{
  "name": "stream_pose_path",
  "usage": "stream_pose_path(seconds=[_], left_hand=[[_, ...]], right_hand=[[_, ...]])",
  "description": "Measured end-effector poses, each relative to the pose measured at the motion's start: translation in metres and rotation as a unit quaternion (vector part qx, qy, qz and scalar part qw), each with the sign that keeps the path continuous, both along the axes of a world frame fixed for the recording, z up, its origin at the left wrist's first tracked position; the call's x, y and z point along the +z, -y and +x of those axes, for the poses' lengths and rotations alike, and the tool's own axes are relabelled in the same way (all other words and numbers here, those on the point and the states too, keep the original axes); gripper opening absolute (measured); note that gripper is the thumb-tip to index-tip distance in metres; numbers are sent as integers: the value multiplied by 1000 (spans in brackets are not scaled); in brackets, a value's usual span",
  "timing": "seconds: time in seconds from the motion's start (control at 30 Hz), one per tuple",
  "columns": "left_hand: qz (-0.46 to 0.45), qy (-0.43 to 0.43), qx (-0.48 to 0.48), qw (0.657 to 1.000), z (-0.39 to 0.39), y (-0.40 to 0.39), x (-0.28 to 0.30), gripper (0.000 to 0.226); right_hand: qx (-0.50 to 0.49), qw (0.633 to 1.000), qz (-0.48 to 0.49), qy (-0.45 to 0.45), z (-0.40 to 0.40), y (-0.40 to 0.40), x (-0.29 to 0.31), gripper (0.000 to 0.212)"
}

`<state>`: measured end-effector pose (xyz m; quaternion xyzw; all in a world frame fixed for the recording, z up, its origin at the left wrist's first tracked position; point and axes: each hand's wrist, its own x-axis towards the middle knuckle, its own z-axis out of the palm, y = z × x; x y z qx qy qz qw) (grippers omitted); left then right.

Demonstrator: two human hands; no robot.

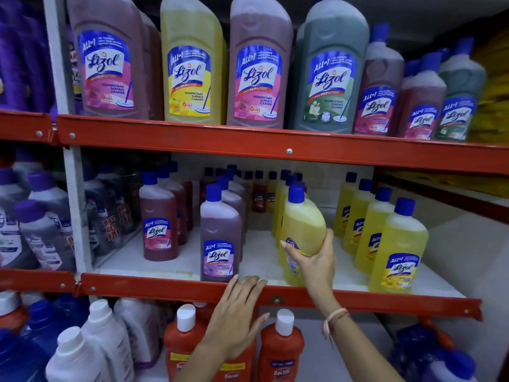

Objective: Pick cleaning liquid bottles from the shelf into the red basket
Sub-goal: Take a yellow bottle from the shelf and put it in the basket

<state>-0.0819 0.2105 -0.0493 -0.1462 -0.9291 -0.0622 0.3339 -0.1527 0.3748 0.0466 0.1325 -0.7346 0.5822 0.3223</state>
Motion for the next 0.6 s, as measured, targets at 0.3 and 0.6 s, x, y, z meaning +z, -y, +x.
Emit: stream_pose_path(seconds=[0.3,0.6], left_hand=[[3,9,-10,1000,0,-1,1,65],[-1,31,-8,999,1,1,3,65]], right_hand=[[-193,970,18,-144,63,-5,44,76],[316,933,-173,5,116,-31,62,66]])
